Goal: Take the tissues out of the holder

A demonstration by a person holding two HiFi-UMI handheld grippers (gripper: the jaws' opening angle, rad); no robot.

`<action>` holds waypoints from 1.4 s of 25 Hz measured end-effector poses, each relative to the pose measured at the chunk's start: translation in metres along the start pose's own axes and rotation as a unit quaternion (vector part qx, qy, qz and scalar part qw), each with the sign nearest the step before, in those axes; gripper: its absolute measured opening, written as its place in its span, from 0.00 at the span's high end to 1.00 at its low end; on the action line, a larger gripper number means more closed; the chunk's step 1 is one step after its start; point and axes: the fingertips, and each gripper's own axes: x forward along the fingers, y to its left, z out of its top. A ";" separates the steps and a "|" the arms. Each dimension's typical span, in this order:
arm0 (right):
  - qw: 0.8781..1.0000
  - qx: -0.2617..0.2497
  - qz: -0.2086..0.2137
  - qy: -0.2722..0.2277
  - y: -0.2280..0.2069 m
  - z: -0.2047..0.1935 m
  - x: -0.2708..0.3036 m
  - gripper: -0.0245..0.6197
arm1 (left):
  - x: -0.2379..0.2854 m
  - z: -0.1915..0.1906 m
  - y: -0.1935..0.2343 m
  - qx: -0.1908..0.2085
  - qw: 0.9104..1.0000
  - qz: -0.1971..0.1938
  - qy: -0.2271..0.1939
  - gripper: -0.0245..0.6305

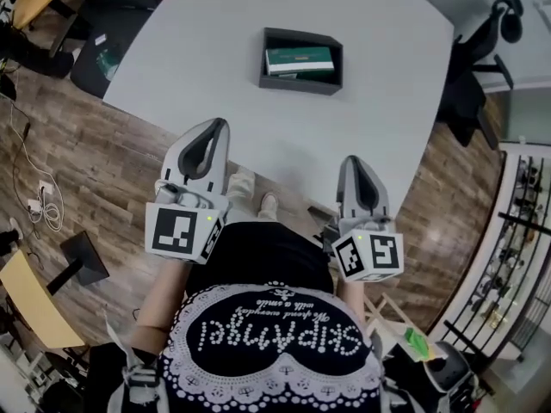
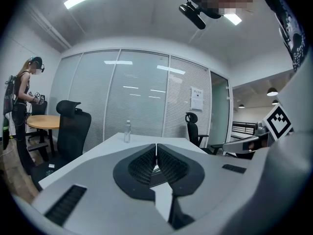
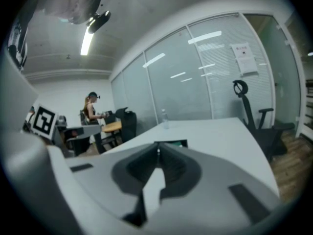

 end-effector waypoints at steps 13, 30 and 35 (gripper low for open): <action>0.996 0.027 -0.082 -0.009 -0.005 0.012 0.030 0.91 | 0.060 0.007 0.030 0.009 0.997 -0.077 0.019 0.92; 0.996 0.034 -0.080 -0.009 -0.034 0.013 0.027 0.91 | 0.082 -0.001 0.003 0.013 0.996 -0.084 0.036 0.92; 0.997 0.034 -0.070 -0.013 -0.039 0.018 0.033 0.91 | 0.084 0.003 -0.003 0.020 0.996 -0.079 0.036 0.92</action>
